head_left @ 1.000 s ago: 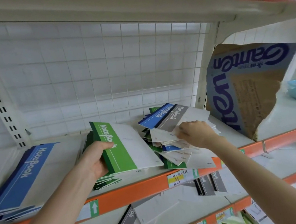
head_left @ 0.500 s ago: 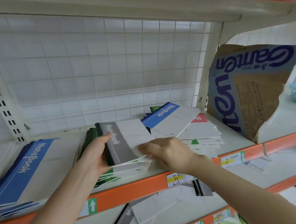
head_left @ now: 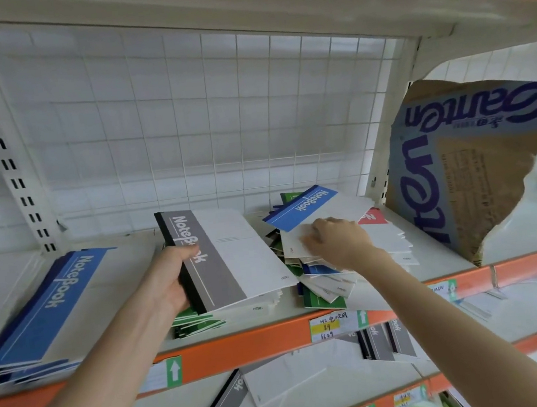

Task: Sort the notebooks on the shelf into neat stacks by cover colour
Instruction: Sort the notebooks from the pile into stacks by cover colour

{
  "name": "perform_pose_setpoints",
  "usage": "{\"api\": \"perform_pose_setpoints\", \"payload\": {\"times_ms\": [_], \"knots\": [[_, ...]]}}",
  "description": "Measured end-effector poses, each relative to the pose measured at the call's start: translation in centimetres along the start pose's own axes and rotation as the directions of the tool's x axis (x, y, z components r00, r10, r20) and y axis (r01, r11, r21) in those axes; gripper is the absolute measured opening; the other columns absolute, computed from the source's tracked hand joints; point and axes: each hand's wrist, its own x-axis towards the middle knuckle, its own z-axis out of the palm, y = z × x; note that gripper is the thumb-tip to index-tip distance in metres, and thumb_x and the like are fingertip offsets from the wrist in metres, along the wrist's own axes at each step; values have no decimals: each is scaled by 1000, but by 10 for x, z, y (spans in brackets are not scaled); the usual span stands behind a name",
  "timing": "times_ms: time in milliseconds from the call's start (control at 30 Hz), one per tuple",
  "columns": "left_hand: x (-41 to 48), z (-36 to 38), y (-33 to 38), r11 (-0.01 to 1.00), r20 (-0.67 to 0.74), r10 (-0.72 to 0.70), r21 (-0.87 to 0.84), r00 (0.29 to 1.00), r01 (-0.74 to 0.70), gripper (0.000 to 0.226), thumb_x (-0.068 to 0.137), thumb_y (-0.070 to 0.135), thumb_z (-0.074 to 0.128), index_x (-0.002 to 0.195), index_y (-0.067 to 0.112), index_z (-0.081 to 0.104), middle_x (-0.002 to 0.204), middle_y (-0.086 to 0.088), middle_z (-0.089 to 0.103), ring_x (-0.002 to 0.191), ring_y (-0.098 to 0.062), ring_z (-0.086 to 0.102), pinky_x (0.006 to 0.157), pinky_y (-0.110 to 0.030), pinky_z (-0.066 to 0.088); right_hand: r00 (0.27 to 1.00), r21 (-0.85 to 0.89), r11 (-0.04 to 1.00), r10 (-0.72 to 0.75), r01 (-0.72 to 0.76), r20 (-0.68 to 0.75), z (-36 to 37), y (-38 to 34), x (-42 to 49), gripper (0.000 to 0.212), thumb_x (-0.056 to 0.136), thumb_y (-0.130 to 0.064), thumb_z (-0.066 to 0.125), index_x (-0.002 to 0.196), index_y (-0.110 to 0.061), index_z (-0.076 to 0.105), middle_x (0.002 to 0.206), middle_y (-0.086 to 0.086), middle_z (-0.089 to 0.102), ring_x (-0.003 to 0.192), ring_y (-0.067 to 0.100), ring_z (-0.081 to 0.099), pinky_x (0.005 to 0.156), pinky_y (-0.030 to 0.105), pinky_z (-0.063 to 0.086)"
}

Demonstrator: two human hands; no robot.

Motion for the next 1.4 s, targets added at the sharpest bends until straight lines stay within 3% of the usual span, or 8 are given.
{"api": "perform_pose_setpoints", "payload": {"times_ms": [133,267,433,533,667,800,1200,1400], "knots": [[0,-1,-2,1000,17,0,-8,1000,0,31,93,7,47,123,10,53,85,-8,62,69,-22,59,39,-27,48,999,-197,980,-11,3,-40,-1,3,-5,25,97,-19,42,120,-10,43,110,10,61,97,28,59,70,30,45],[-1,0,-3,1000,40,17,-11,999,-16,29,96,14,46,124,10,53,89,-9,63,71,-22,60,51,-30,46,987,-34,999,-19,14,-160,-6,12,-14,21,95,-9,40,115,-7,46,104,16,64,90,34,61,72,37,49],[-4,9,-3,998,87,-51,29,995,48,22,98,30,46,97,12,58,83,-9,62,69,-21,59,55,-33,45,827,134,837,-476,531,-300,5,-18,-35,29,83,0,43,107,-1,59,75,17,67,57,32,62,50,39,53],[-5,5,-4,997,99,-60,51,993,55,11,95,18,51,102,10,54,83,-9,61,69,-22,58,53,-36,47,707,177,694,-627,698,-326,10,-34,-44,27,88,-15,45,109,-5,59,86,16,69,69,34,66,58,35,55],[-4,-10,-2,998,50,-48,29,998,47,20,94,10,50,114,8,48,84,-9,59,71,-24,57,56,-38,44,914,372,838,-333,399,-231,0,-38,-34,53,91,-48,25,106,-8,58,92,11,64,83,31,59,69,36,47],[-8,-17,3,999,2,-37,3,999,36,17,94,9,51,111,8,49,84,-9,59,71,-24,57,56,-38,43,996,142,986,88,-88,3,-4,-47,-15,60,92,-56,34,121,-5,47,115,14,56,104,32,53,81,37,43],[-17,-23,5,998,1,-20,65,1000,20,16,95,18,51,108,9,50,79,-8,59,66,-22,56,44,-30,49,987,17,991,134,-133,-83,-29,-44,-23,15,89,-2,41,87,-6,55,75,6,49,81,28,54,63,30,40],[-9,-21,3,995,44,-59,85,997,55,33,97,42,42,92,13,57,59,-7,67,49,-21,64,35,-22,47,842,290,841,-302,457,-447,-6,-32,-36,29,88,-11,38,85,0,65,75,16,68,60,31,60,55,33,48]]}}
